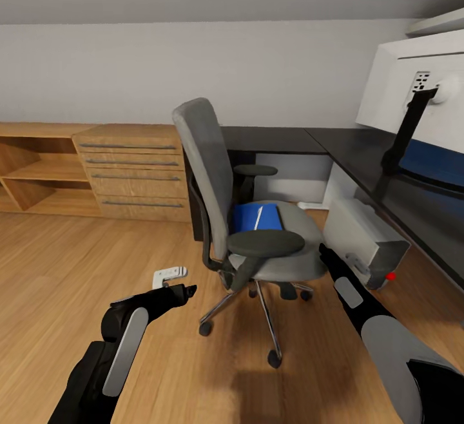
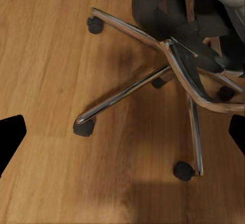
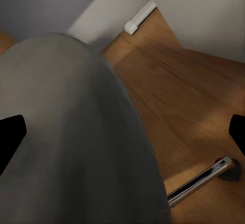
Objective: In the bedroom, organize the workspace by keeping the computer under the desk, ensuring the monitor is on the desk, placing the keyboard on the desk next to the monitor, placing the mouse on the desk next to the keyboard, moving the folder from the swivel chair onto the desk next to the mouse, stacking the notebook on top of the folder with the pen on top of the notebook, and positioning the swivel chair next to the desk.
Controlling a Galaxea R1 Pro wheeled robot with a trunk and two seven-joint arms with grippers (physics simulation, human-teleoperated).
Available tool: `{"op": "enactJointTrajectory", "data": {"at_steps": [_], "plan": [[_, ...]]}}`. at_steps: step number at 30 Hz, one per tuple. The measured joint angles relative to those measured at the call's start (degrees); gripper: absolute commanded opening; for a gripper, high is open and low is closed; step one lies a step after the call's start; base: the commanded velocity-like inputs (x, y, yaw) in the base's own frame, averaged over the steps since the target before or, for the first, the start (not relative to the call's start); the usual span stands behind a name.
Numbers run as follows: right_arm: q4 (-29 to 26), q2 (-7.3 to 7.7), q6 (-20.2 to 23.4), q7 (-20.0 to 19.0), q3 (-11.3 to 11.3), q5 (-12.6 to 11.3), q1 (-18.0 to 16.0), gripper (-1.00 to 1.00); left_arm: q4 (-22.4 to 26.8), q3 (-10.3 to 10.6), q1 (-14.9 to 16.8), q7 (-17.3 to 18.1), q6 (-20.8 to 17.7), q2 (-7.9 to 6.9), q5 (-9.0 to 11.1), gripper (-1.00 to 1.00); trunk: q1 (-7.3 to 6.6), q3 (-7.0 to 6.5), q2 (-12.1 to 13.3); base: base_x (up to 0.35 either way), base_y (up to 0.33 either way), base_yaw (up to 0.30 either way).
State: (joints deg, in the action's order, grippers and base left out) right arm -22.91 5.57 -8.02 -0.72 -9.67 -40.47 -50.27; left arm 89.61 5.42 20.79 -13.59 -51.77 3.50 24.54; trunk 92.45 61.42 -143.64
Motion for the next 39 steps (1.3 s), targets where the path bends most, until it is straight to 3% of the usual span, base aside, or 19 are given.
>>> {"op": "enactJointTrajectory", "data": {"at_steps": [6,23,39], "plan": [[0.1,-0.08,0.0,0.1,0.2,-0.1,0.0,1.0,0.0,0.0,0.0,0.0,0.0,0.0,0.0,1.0,0.04,0.0,0.0,0.12,0.0,0.055],[0.1,-0.17,0.0,0.2,-0.1,0.2,0.0,1.0,0.0,0.0,0.0,0.0,-0.1,-0.01,0.0,1.0,0.03,0.0,0.0,0.0,0.0,0.257],[0.1,-0.04,0.0,0.0,0.2,-0.2,0.0,1.0,0.0,0.0,0.0,-0.2,0.0,0.01,0.0,1.0,0.04,0.0,0.0,0.0,0.0,-0.104]]}}
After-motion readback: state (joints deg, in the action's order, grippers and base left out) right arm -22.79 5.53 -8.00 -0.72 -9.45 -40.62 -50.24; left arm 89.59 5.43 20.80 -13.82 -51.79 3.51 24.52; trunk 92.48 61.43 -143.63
